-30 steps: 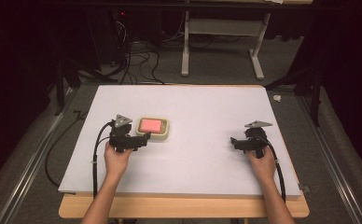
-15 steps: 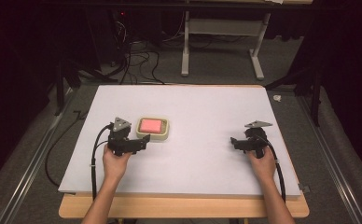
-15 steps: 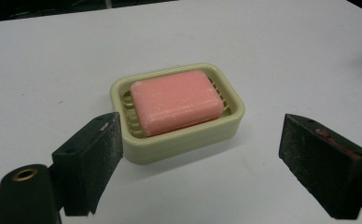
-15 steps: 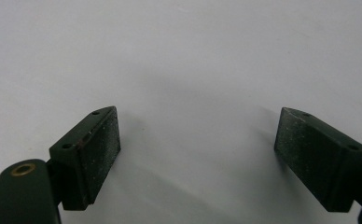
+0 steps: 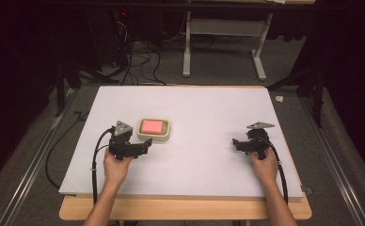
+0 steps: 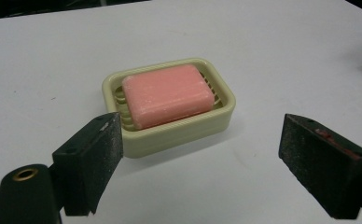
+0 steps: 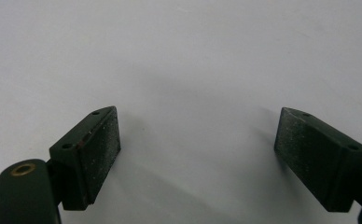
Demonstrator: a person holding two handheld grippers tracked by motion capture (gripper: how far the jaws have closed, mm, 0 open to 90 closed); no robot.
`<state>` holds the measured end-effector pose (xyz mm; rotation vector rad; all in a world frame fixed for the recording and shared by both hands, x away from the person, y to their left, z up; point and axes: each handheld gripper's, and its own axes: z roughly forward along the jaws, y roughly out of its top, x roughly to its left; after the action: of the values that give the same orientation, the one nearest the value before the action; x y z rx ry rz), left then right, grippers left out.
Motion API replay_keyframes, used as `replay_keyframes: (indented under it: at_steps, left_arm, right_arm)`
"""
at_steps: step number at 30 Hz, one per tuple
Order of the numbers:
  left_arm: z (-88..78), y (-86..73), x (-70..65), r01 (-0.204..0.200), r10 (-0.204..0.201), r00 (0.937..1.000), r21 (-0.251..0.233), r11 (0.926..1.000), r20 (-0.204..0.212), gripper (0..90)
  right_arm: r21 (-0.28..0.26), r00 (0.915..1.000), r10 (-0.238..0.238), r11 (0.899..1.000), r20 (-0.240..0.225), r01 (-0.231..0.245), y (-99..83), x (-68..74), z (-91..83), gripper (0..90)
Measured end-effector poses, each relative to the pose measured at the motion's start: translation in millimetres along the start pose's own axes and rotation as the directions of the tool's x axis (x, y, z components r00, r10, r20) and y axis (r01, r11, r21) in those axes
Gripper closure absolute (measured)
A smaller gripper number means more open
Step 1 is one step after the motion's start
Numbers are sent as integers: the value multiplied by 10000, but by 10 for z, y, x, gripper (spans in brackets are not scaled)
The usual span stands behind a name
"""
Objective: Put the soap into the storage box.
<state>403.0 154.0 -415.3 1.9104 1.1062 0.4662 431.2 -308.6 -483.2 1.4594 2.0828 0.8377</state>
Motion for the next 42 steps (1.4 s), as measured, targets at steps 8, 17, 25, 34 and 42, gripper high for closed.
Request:
replay_keyframes:
  at_steps: [8,17,25,34,42]
  left_arm:
    - [-50,-21,3,-52,52,10000,40,10000,14,144]
    - [-68,-86,-10,-120,118,9998,152,9998,156,145]
    - [-38,-151,-27,-198,192,9997,345,9992,169,144]
    - [-16,-209,-26,-101,86,9994,428,9990,346,146]
    - [19,-243,-45,-147,120,9986,533,9985,514,147]
  right_arm:
    - [0,10000,1,10000,4,-1,0,1,0,149]
    - [-2,10000,1,10000,7,-1,-1,1,0,149]
    - [-5,10000,-1,10000,12,1,-1,1,0,149]
    - [-3,10000,2,10000,12,-2,-1,1,-1,149]
    - [11,10000,2,10000,5,-2,0,1,-2,149]
